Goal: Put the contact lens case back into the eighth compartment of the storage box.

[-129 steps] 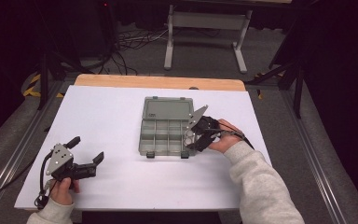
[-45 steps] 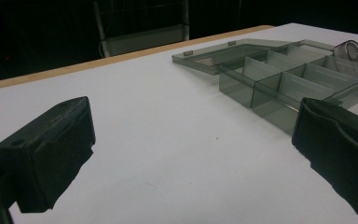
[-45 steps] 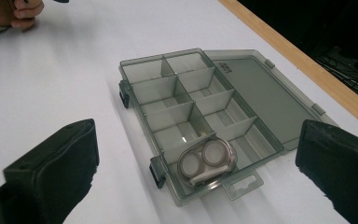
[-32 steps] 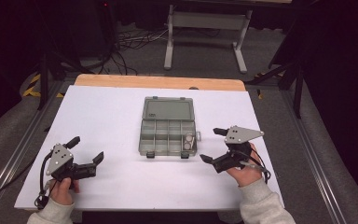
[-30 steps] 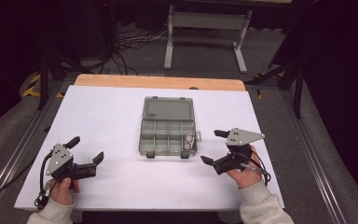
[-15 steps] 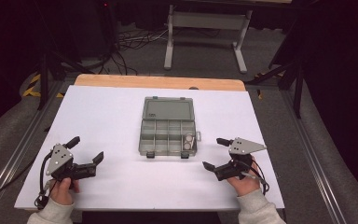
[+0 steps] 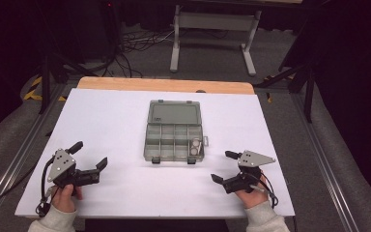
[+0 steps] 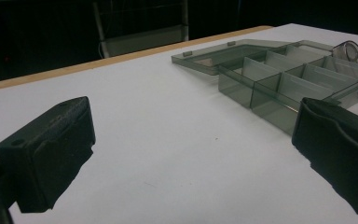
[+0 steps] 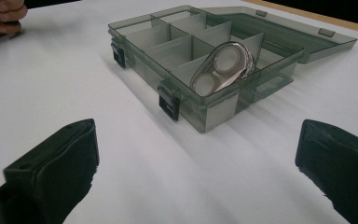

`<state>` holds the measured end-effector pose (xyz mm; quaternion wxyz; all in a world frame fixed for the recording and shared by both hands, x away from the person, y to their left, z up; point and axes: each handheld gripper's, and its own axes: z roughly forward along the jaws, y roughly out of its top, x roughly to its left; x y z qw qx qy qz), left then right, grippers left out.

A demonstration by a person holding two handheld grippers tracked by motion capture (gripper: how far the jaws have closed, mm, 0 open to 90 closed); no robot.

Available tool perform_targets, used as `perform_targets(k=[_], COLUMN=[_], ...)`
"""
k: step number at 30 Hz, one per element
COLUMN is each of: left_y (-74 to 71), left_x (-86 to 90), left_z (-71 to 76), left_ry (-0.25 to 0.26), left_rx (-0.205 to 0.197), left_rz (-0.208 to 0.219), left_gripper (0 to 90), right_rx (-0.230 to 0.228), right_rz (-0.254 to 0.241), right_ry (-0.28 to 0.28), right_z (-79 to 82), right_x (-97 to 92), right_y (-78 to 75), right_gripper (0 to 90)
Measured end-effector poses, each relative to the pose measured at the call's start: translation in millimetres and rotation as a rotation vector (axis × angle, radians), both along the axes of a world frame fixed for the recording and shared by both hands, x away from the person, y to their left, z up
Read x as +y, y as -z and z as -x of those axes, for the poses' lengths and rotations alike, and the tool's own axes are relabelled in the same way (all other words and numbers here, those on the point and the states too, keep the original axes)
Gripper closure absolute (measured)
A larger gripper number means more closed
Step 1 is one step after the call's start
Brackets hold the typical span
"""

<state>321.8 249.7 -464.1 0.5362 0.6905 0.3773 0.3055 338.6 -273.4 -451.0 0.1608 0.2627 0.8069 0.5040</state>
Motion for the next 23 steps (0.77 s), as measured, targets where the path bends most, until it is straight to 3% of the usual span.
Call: perform_targets(k=[23], left_y=[0.2], left_x=[-0.6], left_z=[-0.4], left_ry=[0.001], left_rx=[0.0], left_rz=[-0.005], left_gripper=[0.2], right_rx=[-0.024], right_rz=[-0.055], right_ry=[0.043], right_z=[0.1], right_x=[-5.9], right_y=[1.6], right_gripper=[0.1])
